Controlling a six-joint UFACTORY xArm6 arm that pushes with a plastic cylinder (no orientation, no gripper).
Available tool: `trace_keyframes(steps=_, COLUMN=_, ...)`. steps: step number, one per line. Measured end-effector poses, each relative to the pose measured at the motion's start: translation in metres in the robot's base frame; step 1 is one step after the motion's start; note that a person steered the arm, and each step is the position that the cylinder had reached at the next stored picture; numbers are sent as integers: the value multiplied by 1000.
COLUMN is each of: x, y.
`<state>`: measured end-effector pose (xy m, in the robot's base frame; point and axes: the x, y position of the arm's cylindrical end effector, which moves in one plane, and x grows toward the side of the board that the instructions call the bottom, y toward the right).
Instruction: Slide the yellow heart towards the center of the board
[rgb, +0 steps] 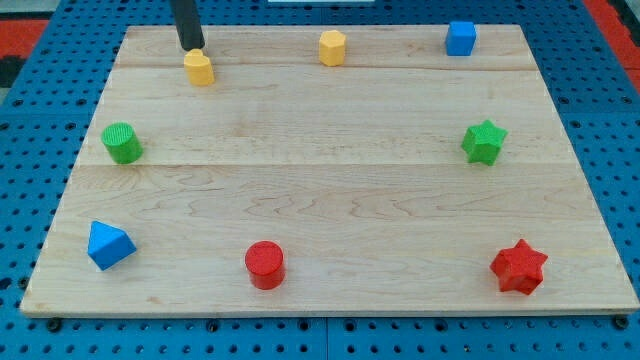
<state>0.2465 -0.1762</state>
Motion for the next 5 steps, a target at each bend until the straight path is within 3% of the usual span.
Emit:
trace_keyframes(steps=2, x=53, y=7)
trace_keyframes(steps=3, x=94, y=83)
trace_keyframes(steps=4, x=106, y=133)
trace_keyframes(steps=5, x=75, y=72)
